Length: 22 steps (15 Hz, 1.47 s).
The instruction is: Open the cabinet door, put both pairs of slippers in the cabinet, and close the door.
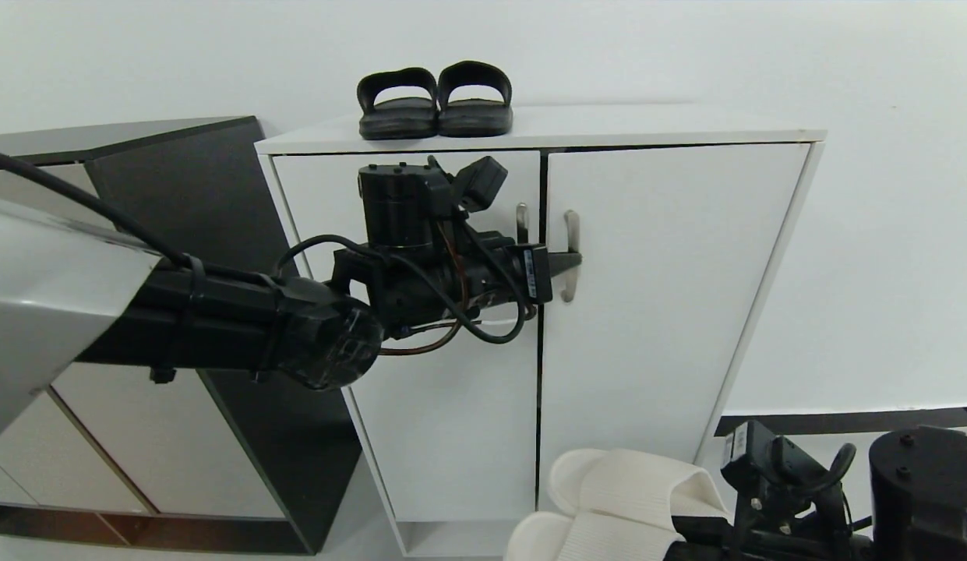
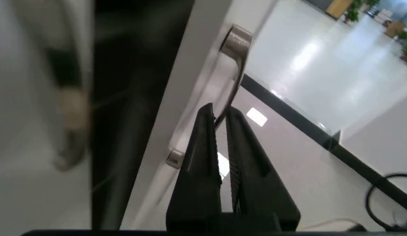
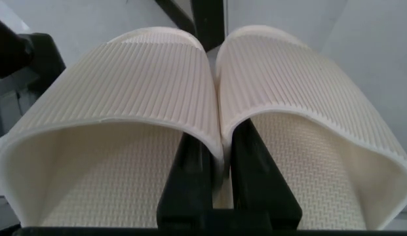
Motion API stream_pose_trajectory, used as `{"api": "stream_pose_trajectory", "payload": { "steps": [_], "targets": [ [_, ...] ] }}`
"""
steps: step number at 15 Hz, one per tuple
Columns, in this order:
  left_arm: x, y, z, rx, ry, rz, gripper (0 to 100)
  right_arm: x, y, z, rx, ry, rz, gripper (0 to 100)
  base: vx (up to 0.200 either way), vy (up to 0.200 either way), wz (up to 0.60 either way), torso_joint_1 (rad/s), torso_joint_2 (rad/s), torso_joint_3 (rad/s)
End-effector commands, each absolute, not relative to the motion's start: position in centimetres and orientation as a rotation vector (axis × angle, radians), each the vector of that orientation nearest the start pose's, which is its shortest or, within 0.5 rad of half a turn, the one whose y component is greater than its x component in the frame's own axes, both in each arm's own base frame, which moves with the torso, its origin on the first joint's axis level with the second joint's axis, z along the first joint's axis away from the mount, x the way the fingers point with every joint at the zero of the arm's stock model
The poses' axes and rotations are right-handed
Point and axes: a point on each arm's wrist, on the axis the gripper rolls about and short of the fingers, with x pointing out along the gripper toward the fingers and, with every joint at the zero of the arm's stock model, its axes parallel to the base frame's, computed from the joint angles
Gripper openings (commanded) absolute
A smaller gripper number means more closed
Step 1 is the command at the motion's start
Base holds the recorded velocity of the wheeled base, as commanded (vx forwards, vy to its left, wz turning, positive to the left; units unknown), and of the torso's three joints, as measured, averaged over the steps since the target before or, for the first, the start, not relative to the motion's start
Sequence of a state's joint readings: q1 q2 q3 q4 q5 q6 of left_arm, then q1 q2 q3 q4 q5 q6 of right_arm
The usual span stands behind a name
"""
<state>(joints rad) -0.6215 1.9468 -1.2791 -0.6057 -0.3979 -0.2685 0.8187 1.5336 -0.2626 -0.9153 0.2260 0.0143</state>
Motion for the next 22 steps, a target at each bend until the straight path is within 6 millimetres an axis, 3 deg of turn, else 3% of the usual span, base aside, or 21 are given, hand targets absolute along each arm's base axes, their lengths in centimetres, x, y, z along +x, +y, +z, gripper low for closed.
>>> {"api": "stream_pose_trajectory", "payload": {
  "steps": [1, 5, 7, 9, 12, 19, 22],
  "targets": [
    [29.7, -23.3, 23.5, -0.236, 0.186, -1.028, 0, 13.3, 15.1, 12.1, -0.094, 0.354, 1.066, 0, 0.0, 0.0, 0.0, 0.0, 0.0, 0.0],
    [27.0, -22.4, 24.2, -0.233, 0.173, -1.041, 0, 13.1, 14.9, 12.2, -0.094, 0.35, 1.076, 0, 0.0, 0.0, 0.0, 0.0, 0.0, 0.0],
    [24.7, -21.1, 24.6, -0.227, 0.127, -1.052, 0, 13.1, 14.9, 12.0, -0.094, 0.359, 1.086, 0, 0.0, 0.0, 0.0, 0.0, 0.0, 0.0],
    [24.2, -20.1, 24.8, -0.23, 0.12, -1.037, 0, 13.1, 14.9, 12.1, -0.093, 0.356, 1.092, 0, 0.0, 0.0, 0.0, 0.0, 0.0, 0.0],
    [26.3, -19.2, 24.3, -0.233, 0.128, -0.977, 0, 13.1, 15.0, 12.1, -0.093, 0.357, 1.092, 0, 0.0, 0.0, 0.0, 0.0, 0.0, 0.0],
    [31.1, -21.7, 22.9, -0.232, 0.128, -0.977, 0, 13.2, 15.6, 11.4, -0.106, 0.397, 1.097, 0, 0.0, 0.0, 0.0, 0.0, 0.0, 0.0],
    [31.3, -22.7, 22.9, -0.234, 0.106, -1.0, 0, 13.2, 15.8, 11.0, -0.119, 0.417, 1.083, 0, 0.0, 0.0, 0.0, 0.0, 0.0, 0.0]
  ]
}}
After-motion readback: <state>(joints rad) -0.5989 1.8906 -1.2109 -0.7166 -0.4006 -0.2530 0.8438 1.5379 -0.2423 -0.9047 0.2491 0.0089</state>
